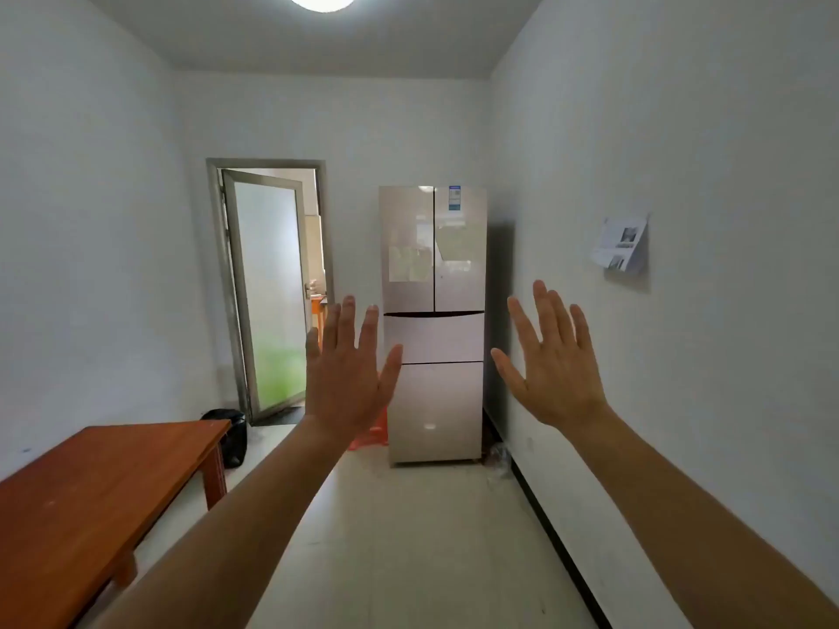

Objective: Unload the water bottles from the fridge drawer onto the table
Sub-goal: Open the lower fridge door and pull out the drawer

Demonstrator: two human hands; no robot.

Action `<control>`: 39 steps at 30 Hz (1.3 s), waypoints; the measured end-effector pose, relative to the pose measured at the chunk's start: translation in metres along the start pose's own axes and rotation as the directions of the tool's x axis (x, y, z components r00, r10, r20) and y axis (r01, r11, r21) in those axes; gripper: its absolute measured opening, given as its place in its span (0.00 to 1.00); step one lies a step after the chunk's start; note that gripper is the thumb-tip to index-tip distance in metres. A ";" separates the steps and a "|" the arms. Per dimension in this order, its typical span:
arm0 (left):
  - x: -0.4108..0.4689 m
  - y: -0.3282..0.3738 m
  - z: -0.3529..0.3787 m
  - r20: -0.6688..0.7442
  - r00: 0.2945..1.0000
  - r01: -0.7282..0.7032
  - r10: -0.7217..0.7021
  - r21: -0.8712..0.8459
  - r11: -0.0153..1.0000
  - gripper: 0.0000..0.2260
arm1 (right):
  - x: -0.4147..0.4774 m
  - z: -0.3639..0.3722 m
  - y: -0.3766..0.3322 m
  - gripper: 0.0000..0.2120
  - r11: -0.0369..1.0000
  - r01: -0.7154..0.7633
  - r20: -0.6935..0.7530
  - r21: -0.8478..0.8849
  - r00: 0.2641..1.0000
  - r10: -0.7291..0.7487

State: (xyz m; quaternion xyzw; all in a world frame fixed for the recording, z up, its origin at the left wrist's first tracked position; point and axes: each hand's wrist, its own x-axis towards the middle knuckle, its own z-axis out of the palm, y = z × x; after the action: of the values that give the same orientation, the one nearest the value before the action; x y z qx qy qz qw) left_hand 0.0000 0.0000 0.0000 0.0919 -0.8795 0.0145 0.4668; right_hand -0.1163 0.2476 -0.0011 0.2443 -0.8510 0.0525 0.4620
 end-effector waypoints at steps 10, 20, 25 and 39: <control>0.088 0.011 0.179 0.097 0.995 0.024 -0.025 0.009 1.000 0.30 | 0.065 0.171 0.060 0.36 1.000 -0.016 0.026 0.015 1.000 0.016; 0.197 -0.011 0.326 0.143 0.988 0.035 -0.049 0.100 0.994 0.31 | 0.187 0.333 0.109 0.36 0.992 -0.052 0.117 0.112 0.992 0.039; 0.232 -0.048 0.408 0.185 0.976 0.092 -0.111 0.106 0.990 0.31 | 0.227 0.422 0.101 0.35 0.988 -0.023 0.135 0.152 0.991 0.002; 0.405 -0.189 0.677 0.244 0.965 0.079 -0.094 0.071 0.994 0.30 | 0.396 0.708 0.066 0.35 0.990 -0.041 0.253 0.133 0.967 0.006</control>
State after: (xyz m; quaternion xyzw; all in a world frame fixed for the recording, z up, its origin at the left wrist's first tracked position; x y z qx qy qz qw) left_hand -0.7427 -0.3213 -0.0598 0.1453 -0.9250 0.0094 0.3510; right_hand -0.8656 -0.0631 -0.0724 0.2702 -0.9000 0.0847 0.3315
